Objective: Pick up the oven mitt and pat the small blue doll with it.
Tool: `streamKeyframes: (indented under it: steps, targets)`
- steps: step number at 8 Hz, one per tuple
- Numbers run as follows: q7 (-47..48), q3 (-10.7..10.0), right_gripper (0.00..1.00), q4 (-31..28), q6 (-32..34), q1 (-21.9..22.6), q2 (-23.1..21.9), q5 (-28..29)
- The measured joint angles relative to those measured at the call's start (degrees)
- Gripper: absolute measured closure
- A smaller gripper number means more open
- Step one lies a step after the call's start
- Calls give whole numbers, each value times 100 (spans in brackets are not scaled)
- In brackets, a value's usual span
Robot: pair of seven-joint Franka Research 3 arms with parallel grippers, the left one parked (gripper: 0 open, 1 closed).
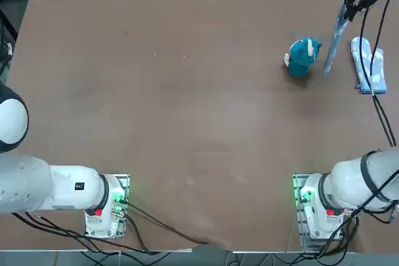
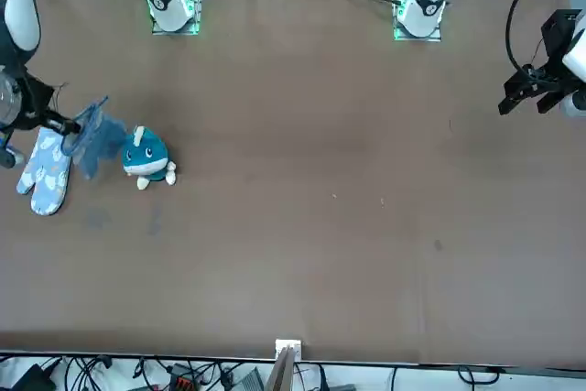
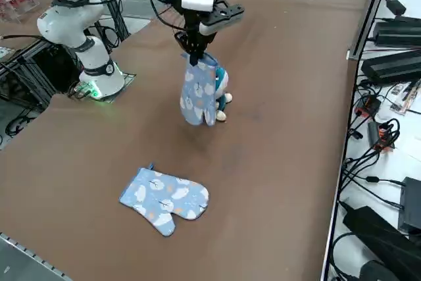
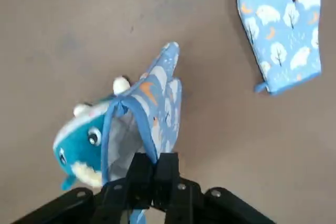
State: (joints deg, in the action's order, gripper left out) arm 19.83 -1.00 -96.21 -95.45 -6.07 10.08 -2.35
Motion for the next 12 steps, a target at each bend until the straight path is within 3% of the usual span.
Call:
streamKeyframes:
  steps: [3, 5, 8, 12]
  targets:
    - [158, -31, 97, 610, -15, -62, 278, 516]
    - [197, -46, 97, 689, 2, -157, 297, 781]
    - [196, -45, 97, 716, 77, -270, 296, 226]
    - [248, 17, 97, 788, 1144, -258, 240, 66]
